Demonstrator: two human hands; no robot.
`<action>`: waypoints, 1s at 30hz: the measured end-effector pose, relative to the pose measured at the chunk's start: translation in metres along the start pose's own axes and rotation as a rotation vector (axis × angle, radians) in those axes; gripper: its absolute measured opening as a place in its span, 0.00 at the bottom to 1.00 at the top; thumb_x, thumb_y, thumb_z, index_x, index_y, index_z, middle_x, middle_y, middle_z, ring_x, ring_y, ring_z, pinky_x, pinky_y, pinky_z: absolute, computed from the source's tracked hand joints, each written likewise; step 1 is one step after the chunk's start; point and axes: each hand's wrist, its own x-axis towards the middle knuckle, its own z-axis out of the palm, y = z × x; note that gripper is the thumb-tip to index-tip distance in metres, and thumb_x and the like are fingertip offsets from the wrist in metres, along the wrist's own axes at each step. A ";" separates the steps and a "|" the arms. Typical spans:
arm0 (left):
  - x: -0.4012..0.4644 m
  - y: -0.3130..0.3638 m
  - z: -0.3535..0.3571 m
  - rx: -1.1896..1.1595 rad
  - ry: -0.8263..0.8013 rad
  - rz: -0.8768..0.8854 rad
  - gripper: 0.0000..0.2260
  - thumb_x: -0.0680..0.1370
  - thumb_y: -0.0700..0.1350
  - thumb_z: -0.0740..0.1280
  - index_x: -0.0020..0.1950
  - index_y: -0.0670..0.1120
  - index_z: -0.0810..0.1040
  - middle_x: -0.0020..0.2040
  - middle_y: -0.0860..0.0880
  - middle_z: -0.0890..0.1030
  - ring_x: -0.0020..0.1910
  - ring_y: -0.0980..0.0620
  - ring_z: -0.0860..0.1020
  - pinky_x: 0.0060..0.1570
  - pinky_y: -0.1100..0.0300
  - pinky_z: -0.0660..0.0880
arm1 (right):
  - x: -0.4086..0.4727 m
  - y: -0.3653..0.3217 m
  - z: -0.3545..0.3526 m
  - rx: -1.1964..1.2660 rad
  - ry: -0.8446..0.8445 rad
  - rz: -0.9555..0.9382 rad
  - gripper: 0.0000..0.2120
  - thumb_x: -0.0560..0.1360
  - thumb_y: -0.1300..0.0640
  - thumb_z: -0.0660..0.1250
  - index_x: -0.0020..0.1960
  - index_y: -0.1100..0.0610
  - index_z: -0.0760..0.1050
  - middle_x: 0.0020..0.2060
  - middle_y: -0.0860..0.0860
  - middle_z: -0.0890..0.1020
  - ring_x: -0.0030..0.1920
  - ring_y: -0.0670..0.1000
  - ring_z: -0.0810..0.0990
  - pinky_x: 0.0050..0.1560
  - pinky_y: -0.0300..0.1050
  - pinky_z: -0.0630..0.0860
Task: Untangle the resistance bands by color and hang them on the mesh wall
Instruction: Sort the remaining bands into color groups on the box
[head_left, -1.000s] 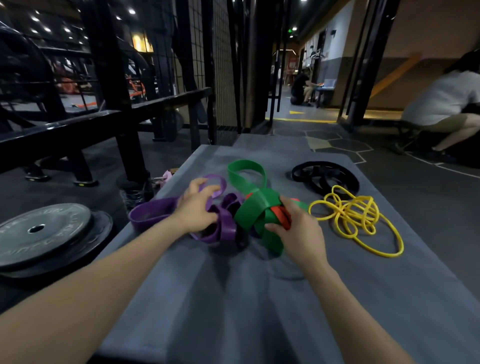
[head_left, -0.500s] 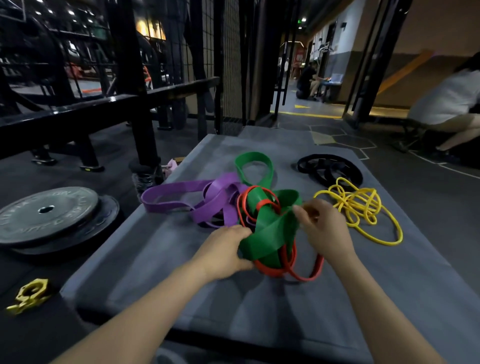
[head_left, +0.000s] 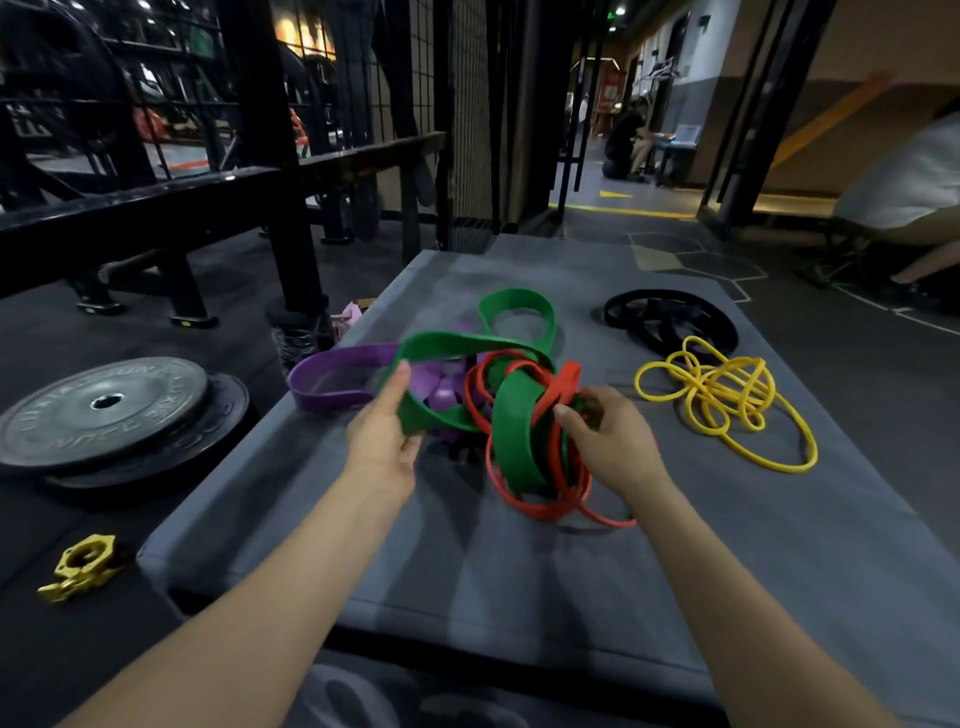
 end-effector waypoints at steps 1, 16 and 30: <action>0.003 -0.001 -0.002 -0.034 0.051 -0.048 0.06 0.73 0.48 0.69 0.48 0.48 0.78 0.45 0.51 0.82 0.40 0.54 0.80 0.40 0.63 0.77 | -0.001 0.001 0.002 -0.088 0.022 -0.003 0.16 0.74 0.50 0.66 0.55 0.61 0.76 0.52 0.61 0.79 0.57 0.61 0.74 0.58 0.51 0.69; 0.000 -0.009 0.009 0.469 -0.031 0.309 0.07 0.71 0.45 0.73 0.39 0.45 0.76 0.36 0.49 0.79 0.31 0.60 0.77 0.29 0.73 0.72 | -0.003 -0.013 -0.004 -0.035 0.029 0.009 0.26 0.66 0.59 0.75 0.60 0.64 0.70 0.50 0.59 0.79 0.54 0.59 0.77 0.48 0.45 0.72; 0.041 0.010 -0.016 0.352 0.103 0.181 0.13 0.70 0.50 0.73 0.50 0.44 0.78 0.47 0.43 0.80 0.45 0.46 0.76 0.48 0.52 0.73 | 0.004 0.019 -0.033 -0.198 0.092 0.090 0.25 0.71 0.56 0.71 0.65 0.59 0.71 0.59 0.61 0.74 0.64 0.63 0.68 0.65 0.55 0.64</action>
